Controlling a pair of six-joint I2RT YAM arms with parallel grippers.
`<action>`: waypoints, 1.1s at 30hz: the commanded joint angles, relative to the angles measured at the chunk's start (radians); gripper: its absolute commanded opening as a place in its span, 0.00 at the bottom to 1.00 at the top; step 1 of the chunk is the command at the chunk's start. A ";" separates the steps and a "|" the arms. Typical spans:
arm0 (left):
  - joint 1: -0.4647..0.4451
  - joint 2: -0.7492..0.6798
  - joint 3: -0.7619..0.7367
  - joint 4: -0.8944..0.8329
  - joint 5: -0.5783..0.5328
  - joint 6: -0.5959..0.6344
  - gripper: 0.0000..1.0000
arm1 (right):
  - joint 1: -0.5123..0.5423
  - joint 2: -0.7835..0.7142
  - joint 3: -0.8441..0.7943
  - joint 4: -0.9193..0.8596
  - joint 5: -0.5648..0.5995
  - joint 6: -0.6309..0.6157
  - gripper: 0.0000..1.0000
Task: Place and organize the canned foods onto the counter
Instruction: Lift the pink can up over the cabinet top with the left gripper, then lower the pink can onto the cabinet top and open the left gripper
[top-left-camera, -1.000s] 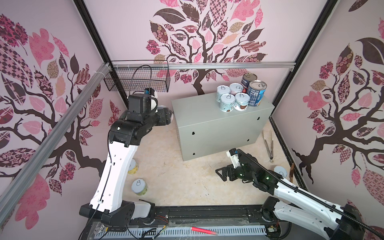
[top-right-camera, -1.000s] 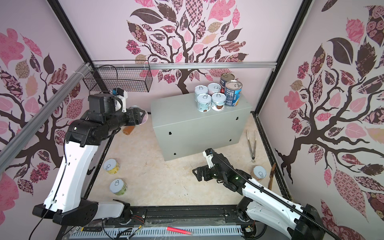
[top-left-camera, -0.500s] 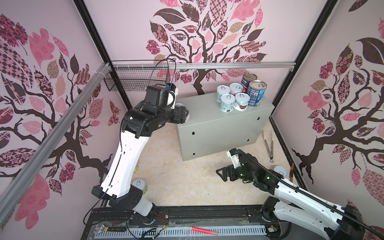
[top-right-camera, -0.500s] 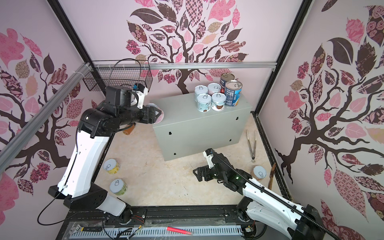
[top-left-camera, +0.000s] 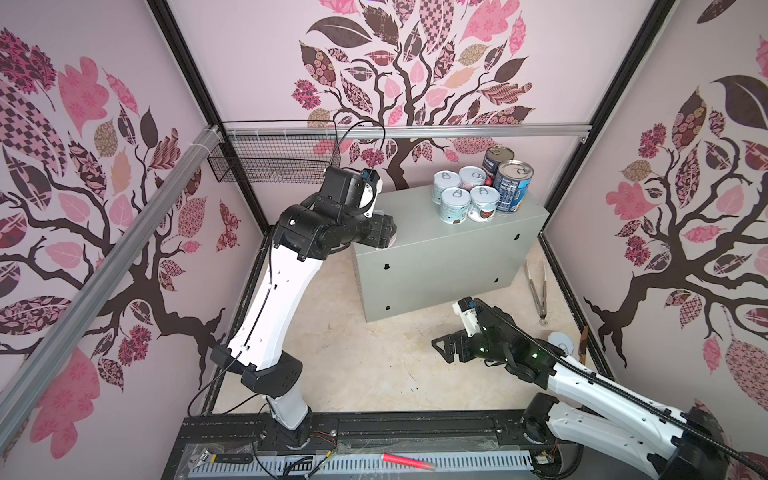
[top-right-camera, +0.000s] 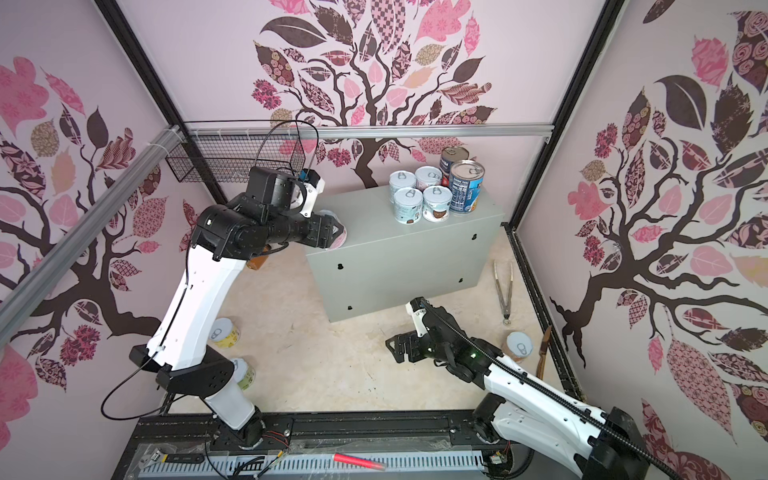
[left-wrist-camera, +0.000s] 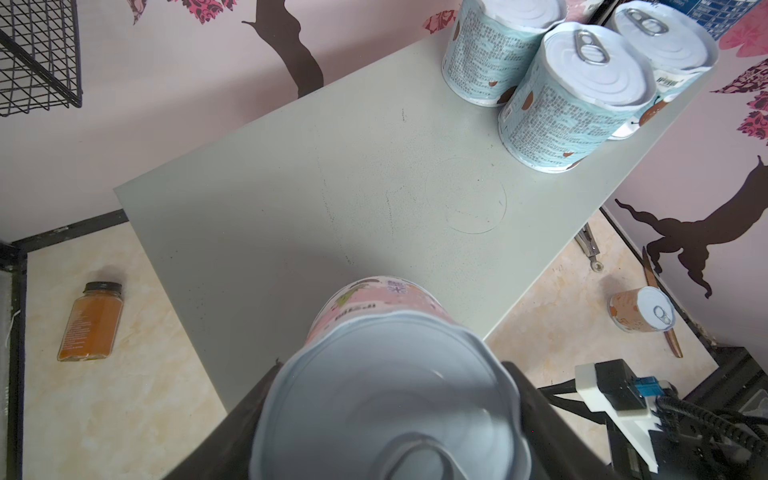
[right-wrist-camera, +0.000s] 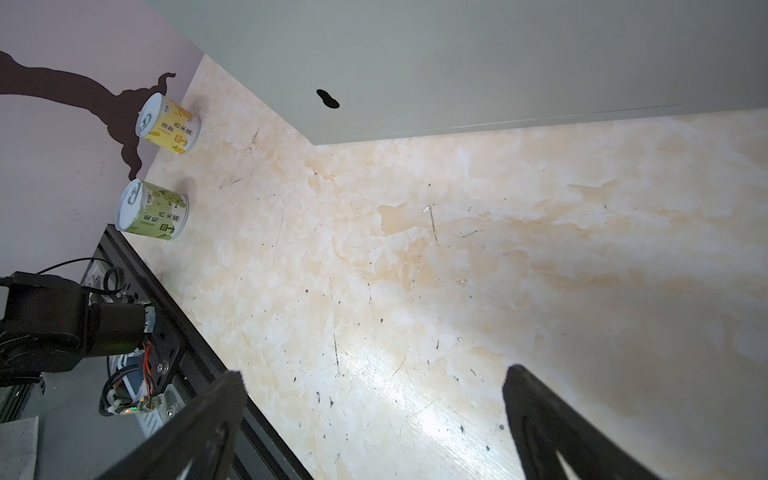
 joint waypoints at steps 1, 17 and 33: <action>-0.014 0.028 0.075 0.029 -0.002 0.023 0.64 | 0.008 0.006 -0.012 0.019 0.001 -0.016 1.00; -0.021 0.186 0.199 0.037 0.002 0.042 0.83 | 0.006 -0.023 -0.042 0.030 0.001 -0.004 1.00; -0.024 -0.160 -0.196 0.313 -0.004 0.067 0.94 | 0.006 -0.017 -0.048 0.039 0.007 0.005 1.00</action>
